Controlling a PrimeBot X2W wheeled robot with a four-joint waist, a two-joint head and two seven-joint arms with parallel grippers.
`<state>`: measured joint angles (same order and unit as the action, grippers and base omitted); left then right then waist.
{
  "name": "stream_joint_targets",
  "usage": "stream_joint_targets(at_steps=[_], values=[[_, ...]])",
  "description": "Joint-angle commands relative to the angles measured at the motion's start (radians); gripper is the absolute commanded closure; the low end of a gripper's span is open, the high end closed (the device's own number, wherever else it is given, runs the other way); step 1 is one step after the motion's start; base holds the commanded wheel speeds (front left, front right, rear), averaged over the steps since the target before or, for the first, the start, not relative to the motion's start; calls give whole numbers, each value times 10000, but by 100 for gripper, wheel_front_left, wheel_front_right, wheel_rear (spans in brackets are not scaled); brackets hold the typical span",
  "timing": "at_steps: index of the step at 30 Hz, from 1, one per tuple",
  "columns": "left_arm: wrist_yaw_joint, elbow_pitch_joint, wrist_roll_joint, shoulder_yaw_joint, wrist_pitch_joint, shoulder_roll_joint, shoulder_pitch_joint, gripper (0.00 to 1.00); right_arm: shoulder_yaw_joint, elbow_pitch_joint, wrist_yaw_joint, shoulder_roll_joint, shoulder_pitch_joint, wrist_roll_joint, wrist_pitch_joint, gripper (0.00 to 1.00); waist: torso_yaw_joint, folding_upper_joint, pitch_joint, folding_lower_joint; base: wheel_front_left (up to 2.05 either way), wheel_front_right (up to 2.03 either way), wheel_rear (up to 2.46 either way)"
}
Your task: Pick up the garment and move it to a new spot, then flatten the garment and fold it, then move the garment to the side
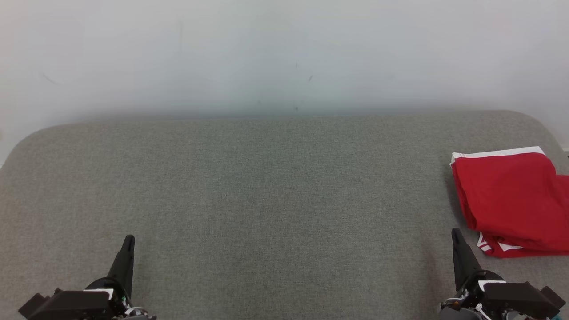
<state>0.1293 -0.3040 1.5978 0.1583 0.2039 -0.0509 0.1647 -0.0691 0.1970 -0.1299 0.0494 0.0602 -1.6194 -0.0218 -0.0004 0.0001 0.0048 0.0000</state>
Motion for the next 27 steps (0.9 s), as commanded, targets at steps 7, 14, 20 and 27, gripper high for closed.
stream_joint_targets(at_steps=[7,14,20,27], values=[[25,0,41,5,20,13,46,100,8,-32,-15,16,39,-32,-13,100,0,-1,0,0,0,0,0],[25,2,41,3,20,13,46,100,8,-32,-15,16,39,-33,-13,100,0,-1,0,0,0,0,0],[25,1,42,4,20,13,46,100,7,-32,-15,16,39,-33,-13,100,0,-1,0,0,0,0,0],[25,3,42,1,19,13,45,100,4,-32,-15,16,39,-33,-13,100,0,-1,0,0,0,0,0]])
